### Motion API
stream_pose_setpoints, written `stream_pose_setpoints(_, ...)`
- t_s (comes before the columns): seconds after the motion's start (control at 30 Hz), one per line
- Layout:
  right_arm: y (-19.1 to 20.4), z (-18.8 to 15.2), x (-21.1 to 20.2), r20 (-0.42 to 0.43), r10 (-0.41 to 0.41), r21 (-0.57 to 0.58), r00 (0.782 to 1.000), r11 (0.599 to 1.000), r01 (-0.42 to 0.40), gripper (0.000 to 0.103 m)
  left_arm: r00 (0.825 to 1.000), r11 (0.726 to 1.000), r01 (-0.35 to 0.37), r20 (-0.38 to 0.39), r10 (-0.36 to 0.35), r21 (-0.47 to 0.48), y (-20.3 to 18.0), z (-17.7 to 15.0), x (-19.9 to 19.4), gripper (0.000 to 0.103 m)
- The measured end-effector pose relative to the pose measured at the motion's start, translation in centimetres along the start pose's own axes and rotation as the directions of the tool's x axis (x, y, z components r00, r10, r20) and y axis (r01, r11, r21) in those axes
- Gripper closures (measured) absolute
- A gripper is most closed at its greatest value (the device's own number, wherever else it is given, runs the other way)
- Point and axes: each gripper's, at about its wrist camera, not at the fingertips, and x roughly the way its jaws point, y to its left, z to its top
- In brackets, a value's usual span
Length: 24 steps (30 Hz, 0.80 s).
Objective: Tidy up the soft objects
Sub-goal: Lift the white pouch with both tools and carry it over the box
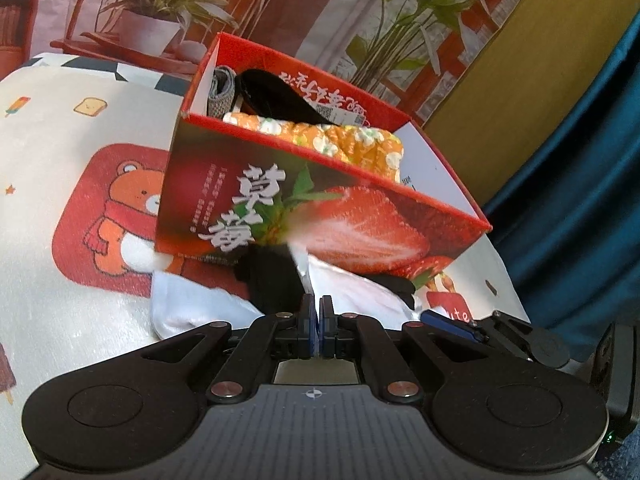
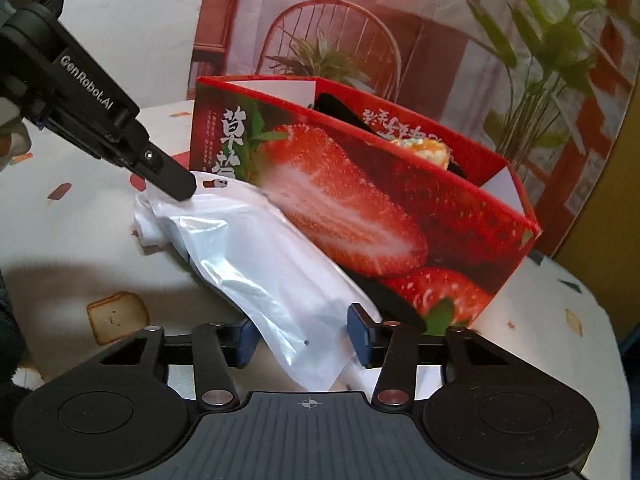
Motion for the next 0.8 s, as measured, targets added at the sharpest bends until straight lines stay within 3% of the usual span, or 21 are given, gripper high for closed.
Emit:
stream_pose_setpoints(0.13, -1.5, -0.3, -0.4, 0.016, -0.018, 0.066, 1.0, 0.998, 0.017, 0.062, 1.0, 1.0, -0.004, 0.003, 0.004, 0.016, -0.3, 0.5, 0.3, 0.099)
stream_pose_setpoints(0.2, -2.3, -0.2, -0.6, 0.04, -0.003, 0.105, 0.999, 0.995, -0.001, 0.067, 1.0, 0.999, -0.012, 0.008, 0.012, 0.044, -0.6, 0.8, 0.4, 0.098)
stream_pose_setpoints(0.3, -3.3, 0.3, -0.5, 0.059, 0.02, 0.142, 0.998, 0.989, -0.029, 0.071, 0.999, 0.997, -0.015, 0.031, 0.012, 0.078, -0.8, 1.5, 0.3, 0.091)
stream_pose_setpoints(0.43, -4.3, 0.9, 0.0, 0.081, 0.044, 0.172, 0.996, 0.983, -0.058, 0.076, 0.995, 0.994, -0.015, 0.1, 0.004, 0.107, -0.6, 2.8, -0.8, 0.05)
stream_pose_setpoints(0.47, -4.5, 1.0, 0.1, 0.089, 0.047, 0.186, 0.995, 0.98, -0.063, 0.076, 0.993, 0.994, -0.013, 0.122, -0.001, 0.113, -0.4, 3.0, -1.1, 0.046)
stream_pose_setpoints(0.6, -5.9, 1.5, 0.6, 0.112, 0.06, 0.265, 0.992, 0.96, -0.088, 0.076, 0.987, 0.99, -0.016, 0.161, -0.007, 0.138, 0.2, 3.3, -1.8, 0.046)
stream_pose_setpoints(0.8, -7.2, 1.4, 1.4, 0.125, 0.067, 0.337, 0.99, 0.935, -0.106, 0.076, 0.993, 0.978, -0.035, 0.121, 0.009, 0.208, 0.2, 2.4, -0.3, 0.046)
